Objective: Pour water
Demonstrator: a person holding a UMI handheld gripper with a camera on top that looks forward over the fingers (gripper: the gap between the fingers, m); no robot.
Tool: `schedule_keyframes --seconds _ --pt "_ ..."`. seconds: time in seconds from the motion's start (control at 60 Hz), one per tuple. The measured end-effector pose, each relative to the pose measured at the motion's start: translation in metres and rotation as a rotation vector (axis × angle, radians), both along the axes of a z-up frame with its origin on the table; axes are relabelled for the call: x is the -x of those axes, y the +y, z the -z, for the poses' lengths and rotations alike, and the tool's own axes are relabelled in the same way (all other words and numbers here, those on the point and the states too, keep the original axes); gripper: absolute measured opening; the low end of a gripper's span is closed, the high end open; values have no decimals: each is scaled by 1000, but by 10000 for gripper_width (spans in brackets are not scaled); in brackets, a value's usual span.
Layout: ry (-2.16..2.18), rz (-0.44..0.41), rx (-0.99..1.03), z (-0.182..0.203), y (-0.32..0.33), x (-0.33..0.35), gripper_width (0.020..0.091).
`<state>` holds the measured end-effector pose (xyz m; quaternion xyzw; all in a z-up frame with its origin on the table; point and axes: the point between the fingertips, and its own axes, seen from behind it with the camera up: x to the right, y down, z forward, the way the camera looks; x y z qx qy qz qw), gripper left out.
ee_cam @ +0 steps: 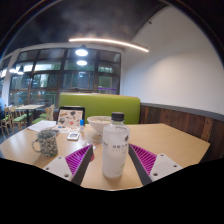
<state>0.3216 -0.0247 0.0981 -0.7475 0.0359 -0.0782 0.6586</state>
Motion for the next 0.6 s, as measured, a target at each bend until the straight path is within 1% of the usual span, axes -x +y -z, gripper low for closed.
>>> schedule_keyframes --seconds 0.133,0.217,0.25,0.267,0.317,0.367,0.383,0.417,0.467,0.483,0.5,0.517,0.533,0.55,0.6 --pt "0 45 -14 -3 42 -15 830" --pt "7 53 -21 -4 65 -22 831" --pt "16 51 -16 -1 73 -23 821" --pt "20 48 -13 1 77 -20 807" --pt "28 61 5 8 83 -26 577" --pt "39 74 -25 4 86 -30 576" --pt "38 77 -33 3 88 -29 557" --pt "31 74 -41 5 89 -26 545" --pt "24 67 -45 4 89 -26 493" --pt "24 67 -44 4 89 -26 489" --pt "26 68 -42 4 90 -26 457" --pt "30 69 -39 5 89 -26 457" --pt "31 70 -37 5 89 -26 473" --pt "31 70 -32 6 89 -26 430" --pt "28 73 -20 7 89 -25 432"
